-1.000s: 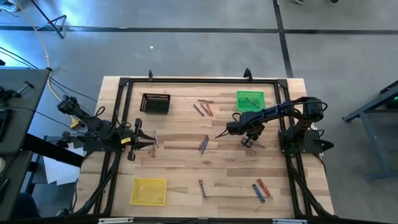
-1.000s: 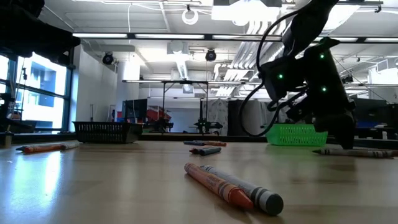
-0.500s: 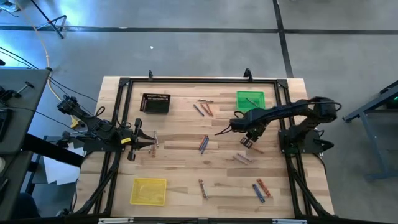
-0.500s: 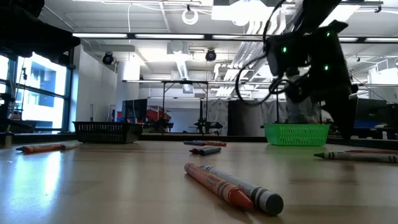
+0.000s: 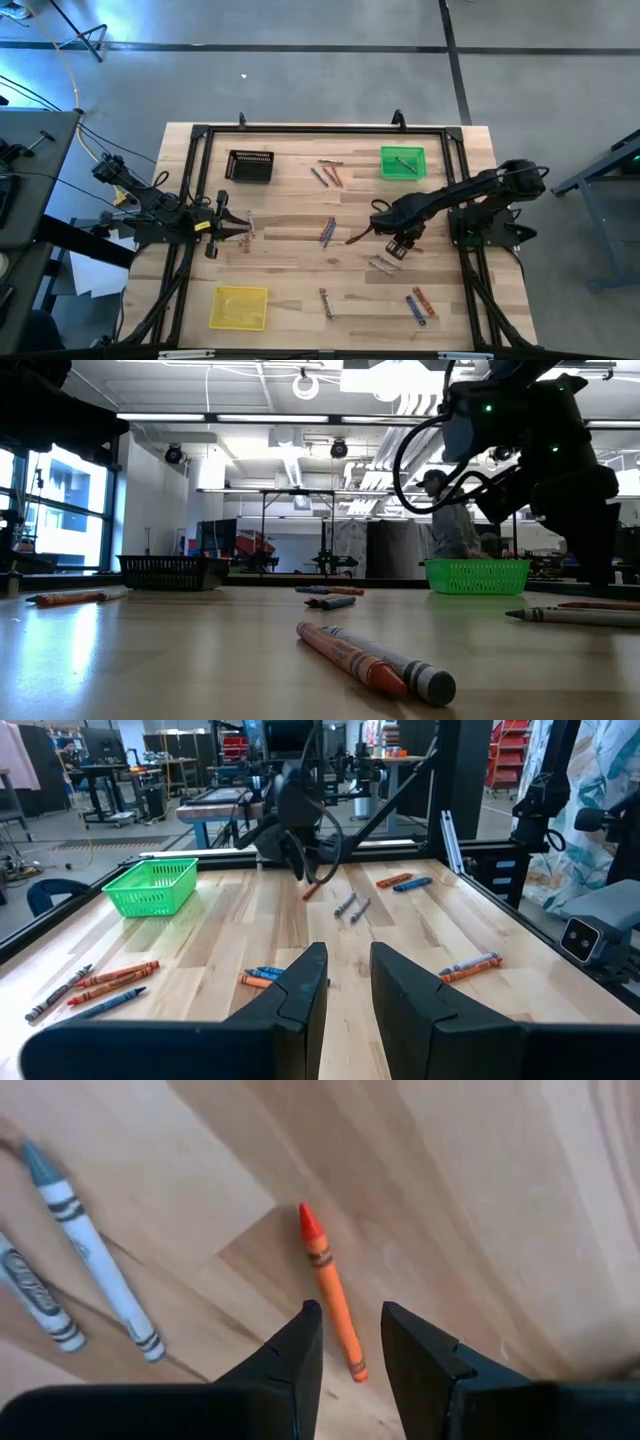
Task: Sort crayons
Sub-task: Put the orange crayon into the black bin
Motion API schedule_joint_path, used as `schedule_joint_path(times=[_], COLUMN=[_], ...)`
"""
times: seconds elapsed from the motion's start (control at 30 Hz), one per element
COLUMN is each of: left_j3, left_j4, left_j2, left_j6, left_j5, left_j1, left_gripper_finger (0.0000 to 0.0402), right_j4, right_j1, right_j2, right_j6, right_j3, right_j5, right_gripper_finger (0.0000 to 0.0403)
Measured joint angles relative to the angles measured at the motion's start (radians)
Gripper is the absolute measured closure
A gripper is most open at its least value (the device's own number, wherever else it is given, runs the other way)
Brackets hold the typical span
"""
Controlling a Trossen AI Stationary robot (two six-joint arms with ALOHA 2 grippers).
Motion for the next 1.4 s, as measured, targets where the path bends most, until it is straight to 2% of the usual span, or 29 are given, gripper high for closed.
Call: schedule_joint_path(times=[0.33,0.57,0.83,0.93,1.13,1.4], left_j3=[0.0,0.0,0.0,0.0,0.0,0.0], left_j4=[0.0,0.0,0.0,0.0,0.0,0.0], left_j2=[0.0,0.0,0.0,0.0,0.0,0.0], left_j6=[0.0,0.0,0.0,0.0,0.0,0.0], left_j5=[0.0,0.0,0.0,0.0,0.0,0.0], left_j1=[0.0,0.0,0.0,0.0,0.0,0.0], left_gripper_finger=[0.0332,0.0332,0.0332,0.0332,0.0332,0.0332], right_j4=[0.039,0.047,0.058,0.058,0.056,0.037], right_j1=[0.017,0.024,0.025,0.025,0.025,0.025], right_j2=[0.05,0.118,0.137,0.137,0.137,0.138], right_j6=[0.025,-0.004,-0.026,-0.026,-0.027,-0.03], right_j3=[0.0,0.001,0.003,0.003,0.003,0.006], right_j5=[-0.015,-0.034,-0.029,-0.025,-0.017,-0.015], right_gripper_finger=[0.0305,0.0305,0.0306,0.0322,0.039,0.0394])
